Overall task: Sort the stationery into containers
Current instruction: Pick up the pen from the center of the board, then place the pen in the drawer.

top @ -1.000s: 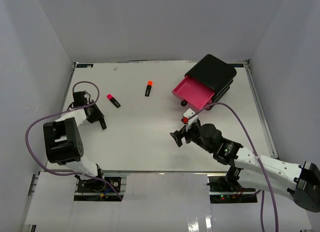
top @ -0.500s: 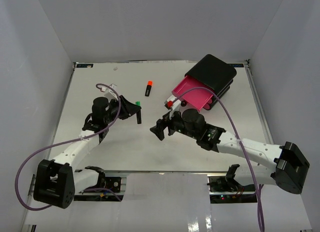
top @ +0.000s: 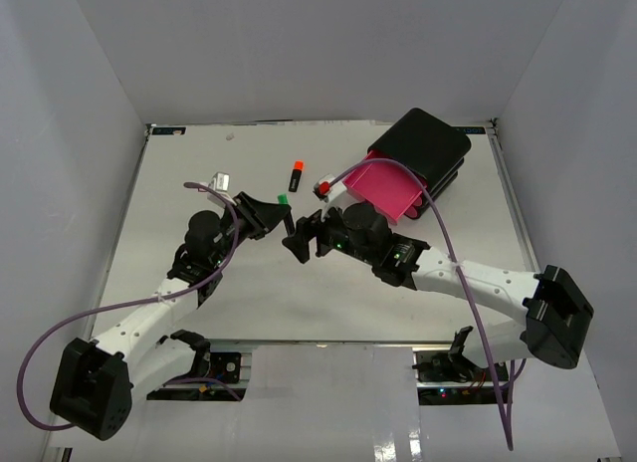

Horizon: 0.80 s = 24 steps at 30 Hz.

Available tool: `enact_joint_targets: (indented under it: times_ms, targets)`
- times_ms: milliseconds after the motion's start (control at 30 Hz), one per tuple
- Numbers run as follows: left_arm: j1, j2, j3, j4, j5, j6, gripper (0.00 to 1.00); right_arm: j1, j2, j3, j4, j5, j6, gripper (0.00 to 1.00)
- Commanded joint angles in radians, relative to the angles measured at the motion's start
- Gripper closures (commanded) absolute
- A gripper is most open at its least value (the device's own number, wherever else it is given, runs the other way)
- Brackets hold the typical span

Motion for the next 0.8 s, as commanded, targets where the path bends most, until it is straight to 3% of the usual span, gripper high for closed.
enact_joint_targets:
  times_ms: [0,533,767]
  targets:
    - [-0.02,-0.022,-0.022,0.052,-0.042,-0.038,0.82,0.008,0.017,0.061,0.02,0.015,0.017,0.15]
    - [-0.083,-0.068,-0.032,0.053,-0.086,-0.032,0.83,0.013,0.081,0.113,-0.008,0.052,0.003,0.35]
    - [-0.097,-0.069,-0.032,0.033,-0.088,-0.02,0.8,0.014,0.049,0.093,-0.011,0.072,0.003,0.63]
